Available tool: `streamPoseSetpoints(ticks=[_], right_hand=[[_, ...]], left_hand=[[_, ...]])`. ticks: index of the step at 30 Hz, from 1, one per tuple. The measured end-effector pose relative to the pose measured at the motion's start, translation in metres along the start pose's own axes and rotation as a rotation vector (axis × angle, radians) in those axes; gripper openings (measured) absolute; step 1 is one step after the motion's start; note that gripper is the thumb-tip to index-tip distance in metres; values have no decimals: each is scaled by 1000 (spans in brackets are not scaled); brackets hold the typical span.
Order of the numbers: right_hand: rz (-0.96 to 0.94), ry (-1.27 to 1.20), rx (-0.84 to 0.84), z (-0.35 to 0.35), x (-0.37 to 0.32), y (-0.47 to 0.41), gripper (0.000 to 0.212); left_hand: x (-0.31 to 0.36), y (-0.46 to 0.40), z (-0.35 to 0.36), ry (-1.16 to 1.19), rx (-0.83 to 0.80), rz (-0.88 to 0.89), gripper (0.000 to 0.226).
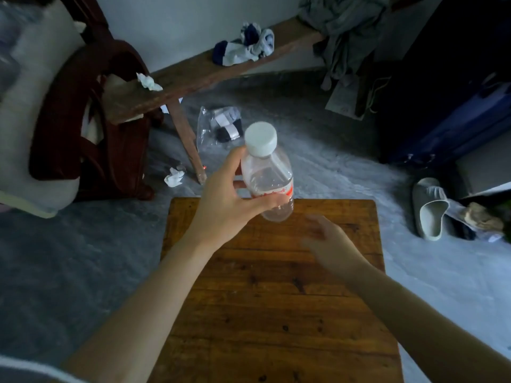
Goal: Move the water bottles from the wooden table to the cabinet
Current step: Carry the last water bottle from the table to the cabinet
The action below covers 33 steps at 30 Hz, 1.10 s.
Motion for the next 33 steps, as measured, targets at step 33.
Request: streamPoseSetpoints(ticks=[33], right_hand=[[-239,-1126,-422,-242,-105,383,45]], left_hand=[[479,99,84,66,-333,315,69]])
Point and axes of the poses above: each hand's wrist, its own y-axis away from the middle knuckle, its own z-axis out of the palm, x = y × z, the point moved 6 cm from there along -y, towards the middle knuckle, and after that the axes turned 15 degrees about y, right-handed, at the moved point
